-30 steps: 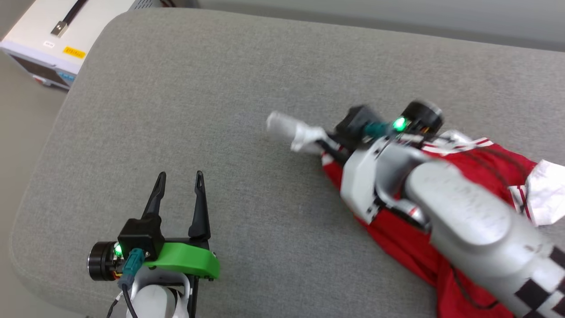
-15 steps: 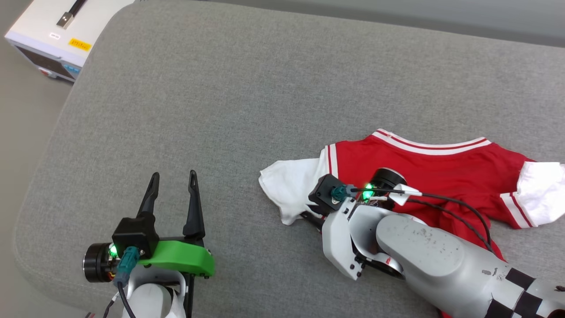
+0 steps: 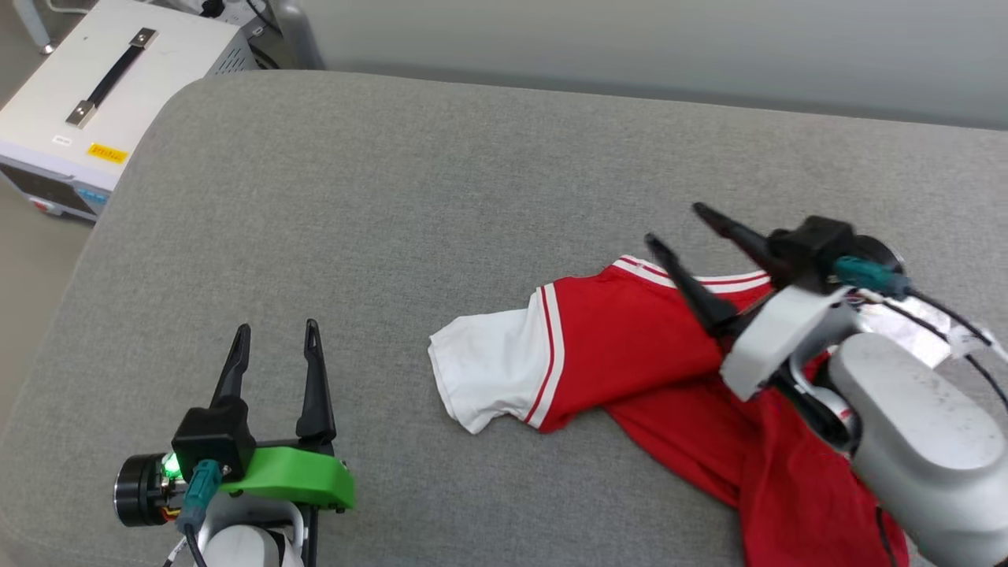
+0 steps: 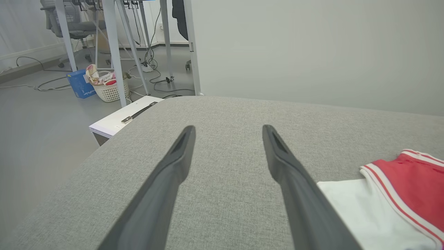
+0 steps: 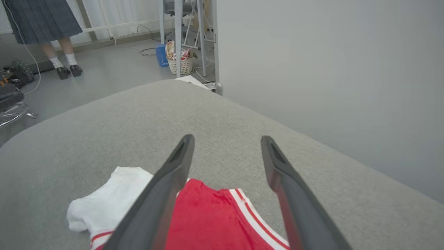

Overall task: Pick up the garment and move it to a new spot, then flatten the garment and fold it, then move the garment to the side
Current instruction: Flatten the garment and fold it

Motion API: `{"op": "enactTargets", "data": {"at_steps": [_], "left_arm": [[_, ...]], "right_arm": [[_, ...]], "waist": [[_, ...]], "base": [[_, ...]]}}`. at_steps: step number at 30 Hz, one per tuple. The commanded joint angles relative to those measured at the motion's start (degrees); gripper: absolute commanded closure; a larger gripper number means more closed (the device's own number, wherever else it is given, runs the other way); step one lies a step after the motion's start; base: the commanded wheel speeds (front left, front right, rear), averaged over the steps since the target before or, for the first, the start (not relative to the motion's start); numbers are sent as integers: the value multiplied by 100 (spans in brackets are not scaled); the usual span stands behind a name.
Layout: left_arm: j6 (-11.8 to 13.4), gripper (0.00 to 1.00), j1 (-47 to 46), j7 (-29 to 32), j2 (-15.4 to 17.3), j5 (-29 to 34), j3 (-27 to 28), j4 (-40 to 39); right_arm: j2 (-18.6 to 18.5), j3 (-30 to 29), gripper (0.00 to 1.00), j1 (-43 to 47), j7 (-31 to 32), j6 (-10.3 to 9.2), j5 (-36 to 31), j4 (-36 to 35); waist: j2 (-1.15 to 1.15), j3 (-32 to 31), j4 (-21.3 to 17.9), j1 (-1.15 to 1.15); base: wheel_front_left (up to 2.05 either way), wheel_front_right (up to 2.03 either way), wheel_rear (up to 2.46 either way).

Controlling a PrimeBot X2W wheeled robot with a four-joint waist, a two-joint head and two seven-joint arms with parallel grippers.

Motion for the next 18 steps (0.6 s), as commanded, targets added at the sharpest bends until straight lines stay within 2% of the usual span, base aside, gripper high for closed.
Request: {"op": "enactTargets", "data": {"at_steps": [1, 6, 11, 13, 18], "left_arm": [[-13, 0, 111, -33, 2, 61, 32, -45], [-35, 0, 223, -33, -4, 80, 40, -107], [-37, 0, 226, -33, -11, 78, 38, -141], [-43, 0, 202, -33, -14, 75, 27, -144], [-65, 0, 118, -33, -19, 66, -7, -156]], "right_arm": [[-58, -397, 0, 205, -56, -4, -137, -109], [-407, -1744, 0, 594, 297, -4, -597, -574], [-828, -2665, 0, 727, 1329, -4, -666, -1195], [-1081, -2750, 0, 739, 1936, -4, -584, -1377], [-1702, -2704, 0, 777, 3815, -4, 148, -1600]], "waist": [[0, -145, -181, 0], [0, -144, -273, 0], [0, -49, -328, 0], [0, -8, -327, 0], [0, 131, -286, 0]], "base": [[0, 0, 0], [0, 0, 0], [0, 0, 0], [0, 0, 0], [0, 0, 0]]}}
